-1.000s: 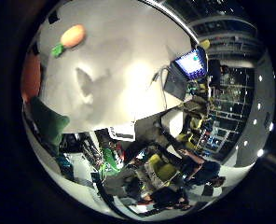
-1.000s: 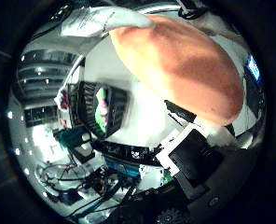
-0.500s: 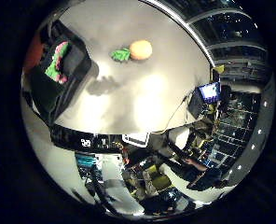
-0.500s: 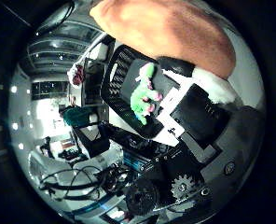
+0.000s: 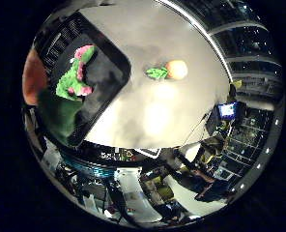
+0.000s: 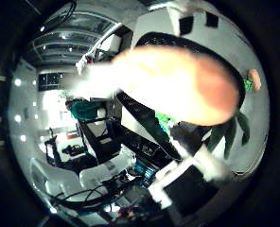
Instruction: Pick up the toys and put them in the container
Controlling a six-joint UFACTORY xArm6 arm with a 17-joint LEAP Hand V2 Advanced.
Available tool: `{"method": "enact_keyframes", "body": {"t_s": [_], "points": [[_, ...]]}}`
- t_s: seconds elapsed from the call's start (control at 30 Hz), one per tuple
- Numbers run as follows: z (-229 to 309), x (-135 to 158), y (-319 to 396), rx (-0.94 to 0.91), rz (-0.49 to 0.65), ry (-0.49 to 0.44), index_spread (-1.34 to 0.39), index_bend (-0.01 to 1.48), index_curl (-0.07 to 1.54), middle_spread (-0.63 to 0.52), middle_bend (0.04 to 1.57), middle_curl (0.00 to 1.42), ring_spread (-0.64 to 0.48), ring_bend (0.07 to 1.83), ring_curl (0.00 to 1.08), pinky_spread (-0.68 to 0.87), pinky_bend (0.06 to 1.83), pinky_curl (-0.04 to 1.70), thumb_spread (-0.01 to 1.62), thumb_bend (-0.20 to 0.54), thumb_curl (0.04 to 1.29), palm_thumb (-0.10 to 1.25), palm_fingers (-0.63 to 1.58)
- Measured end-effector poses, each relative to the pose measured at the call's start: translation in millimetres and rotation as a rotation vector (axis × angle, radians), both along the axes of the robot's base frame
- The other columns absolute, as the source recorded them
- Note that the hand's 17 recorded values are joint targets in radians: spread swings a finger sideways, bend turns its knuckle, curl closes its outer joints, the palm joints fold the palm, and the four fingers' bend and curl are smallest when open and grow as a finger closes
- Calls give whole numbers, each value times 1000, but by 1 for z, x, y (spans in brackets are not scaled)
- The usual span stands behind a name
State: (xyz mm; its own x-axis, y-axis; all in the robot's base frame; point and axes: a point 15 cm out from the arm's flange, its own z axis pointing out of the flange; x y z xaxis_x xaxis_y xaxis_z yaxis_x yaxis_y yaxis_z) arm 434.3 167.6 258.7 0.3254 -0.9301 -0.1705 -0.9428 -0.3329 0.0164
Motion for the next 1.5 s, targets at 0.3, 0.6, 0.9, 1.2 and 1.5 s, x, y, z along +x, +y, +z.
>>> {"method": "enact_keyframes", "body": {"t_s": [0.3, 0.6, 0.9, 1.2, 1.5], "points": [[2, 7, -27, -13, 30, -18, -494, 151, 288, 59, 183, 328, 207, 297, 265, 405, 542, 246, 983, -26, 425, 826, -42], [4, 23, -140, -56, -78, -40, -457, 176, 296, 39, 200, 325, 176, 240, 252, 386, 421, 252, 1002, -22, 419, 822, 64], [-11, 15, -262, -156, -164, -16, -460, 171, 297, 14, 194, 328, 157, 198, 253, 371, 327, 262, 1014, -17, 441, 925, 138], [-59, 17, -338, -221, -182, 45, -460, 169, 293, 12, 196, 322, 156, 194, 250, 373, 300, 281, 1007, -17, 454, 962, 148], [-89, 54, -357, -240, -174, -4, -459, 161, 284, -5, 195, 321, 136, 211, 257, 377, 288, 292, 1006, -19, 465, 966, 163]]}}
